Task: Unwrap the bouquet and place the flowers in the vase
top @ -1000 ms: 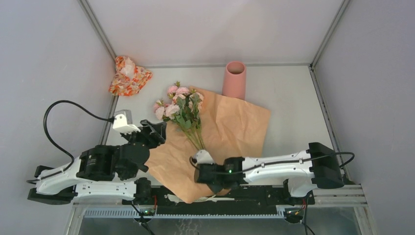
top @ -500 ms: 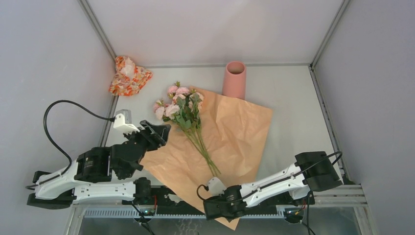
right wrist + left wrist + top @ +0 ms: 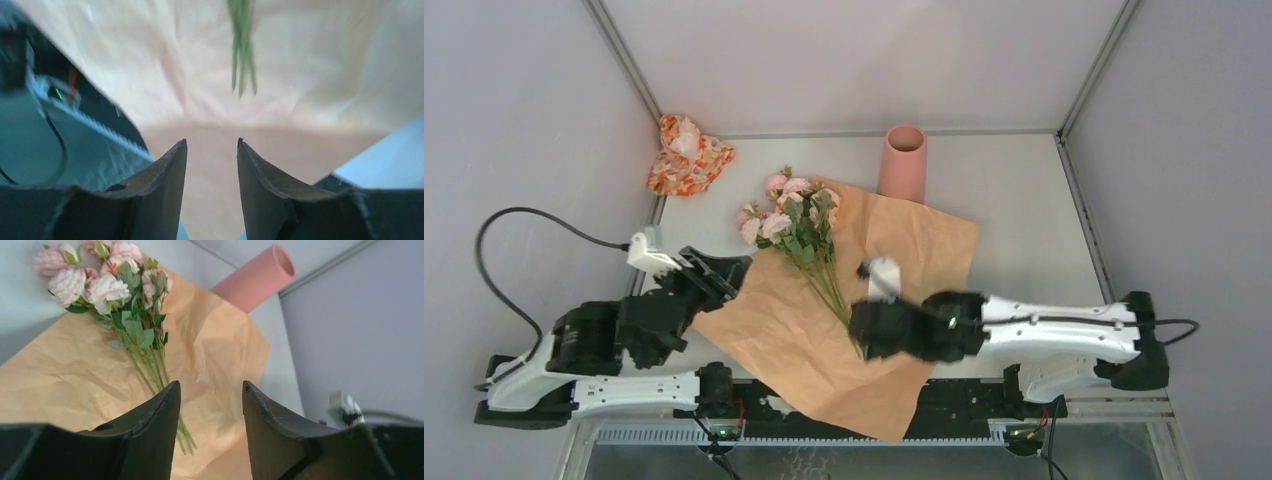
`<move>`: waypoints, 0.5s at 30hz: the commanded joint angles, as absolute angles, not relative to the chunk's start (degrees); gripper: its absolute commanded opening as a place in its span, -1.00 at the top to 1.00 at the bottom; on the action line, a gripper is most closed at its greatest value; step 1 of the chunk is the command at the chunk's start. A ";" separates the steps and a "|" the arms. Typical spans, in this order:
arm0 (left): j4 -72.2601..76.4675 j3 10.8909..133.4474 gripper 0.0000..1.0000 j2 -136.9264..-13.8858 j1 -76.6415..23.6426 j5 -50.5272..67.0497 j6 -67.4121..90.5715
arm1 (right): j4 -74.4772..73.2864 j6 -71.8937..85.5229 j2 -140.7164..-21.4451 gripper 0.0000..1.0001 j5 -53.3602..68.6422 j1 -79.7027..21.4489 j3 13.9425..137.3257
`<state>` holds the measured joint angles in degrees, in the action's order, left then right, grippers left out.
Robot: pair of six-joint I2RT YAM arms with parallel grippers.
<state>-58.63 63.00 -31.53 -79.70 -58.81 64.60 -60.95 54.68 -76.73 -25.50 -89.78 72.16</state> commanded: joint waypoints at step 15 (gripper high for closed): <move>-70.20 79.42 -0.22 -38.74 -79.37 -74.66 59.24 | -45.86 21.08 -117.93 0.09 -1.50 -49.51 113.05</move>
